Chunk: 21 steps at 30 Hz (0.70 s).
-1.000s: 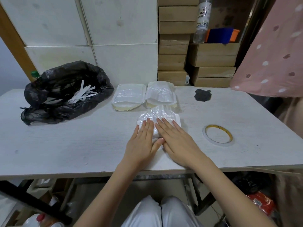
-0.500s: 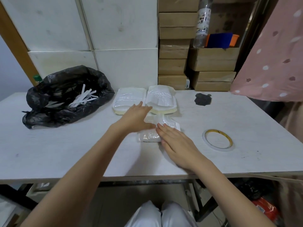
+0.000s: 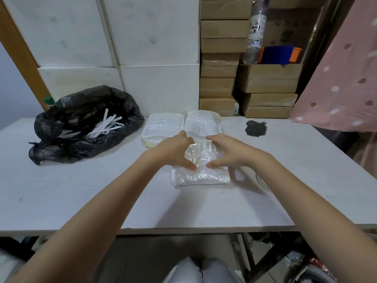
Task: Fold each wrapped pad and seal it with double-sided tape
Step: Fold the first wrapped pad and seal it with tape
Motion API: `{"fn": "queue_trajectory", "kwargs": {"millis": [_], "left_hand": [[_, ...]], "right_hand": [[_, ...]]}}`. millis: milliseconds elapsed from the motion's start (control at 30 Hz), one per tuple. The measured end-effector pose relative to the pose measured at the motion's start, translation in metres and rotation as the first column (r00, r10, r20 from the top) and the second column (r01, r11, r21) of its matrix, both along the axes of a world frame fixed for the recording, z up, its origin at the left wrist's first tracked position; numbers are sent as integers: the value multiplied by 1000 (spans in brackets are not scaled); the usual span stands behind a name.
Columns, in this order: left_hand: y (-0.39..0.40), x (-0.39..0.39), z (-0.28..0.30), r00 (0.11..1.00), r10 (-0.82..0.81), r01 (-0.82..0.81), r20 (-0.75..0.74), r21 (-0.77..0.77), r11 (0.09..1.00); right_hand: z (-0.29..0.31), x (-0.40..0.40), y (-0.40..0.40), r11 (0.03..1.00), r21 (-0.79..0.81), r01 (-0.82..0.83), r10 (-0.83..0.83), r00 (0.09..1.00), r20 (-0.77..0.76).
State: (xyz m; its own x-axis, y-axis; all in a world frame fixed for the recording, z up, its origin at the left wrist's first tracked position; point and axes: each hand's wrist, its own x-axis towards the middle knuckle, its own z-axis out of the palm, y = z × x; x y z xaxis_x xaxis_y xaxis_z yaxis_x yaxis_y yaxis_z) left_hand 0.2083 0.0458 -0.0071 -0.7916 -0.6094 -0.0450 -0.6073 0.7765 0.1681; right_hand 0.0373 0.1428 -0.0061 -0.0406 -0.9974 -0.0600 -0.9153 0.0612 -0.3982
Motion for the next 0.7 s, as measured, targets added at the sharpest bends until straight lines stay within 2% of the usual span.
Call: {"fn": "queue_trajectory", "kwargs": {"millis": [133,300,400,467,567,700], "left_hand": [[6,0,2,999,42,-42,-4,-55,998],[28,1,-2,993,109,-117,-48,-260,958],[44,11,-20,991,-12,-65,-131,-568,820],[50,19,-38,966,-133,-49,-219,-669,742],[54,31,-56,921,-261,-28,-290,-717,696],[53,51,-70,928,-283,91,-244,-587,804]], "right_hand": [[1,2,-6,994,-110,20,-26,998,-51],[-12,8,12,954,-299,19,-64,988,-140],[-26,9,27,914,-406,1,-106,965,-238],[-36,10,39,890,-455,-31,-113,952,-285],[-47,7,50,838,-521,-163,-73,912,-403],[-61,9,61,769,-519,-373,16,823,-568]]}}
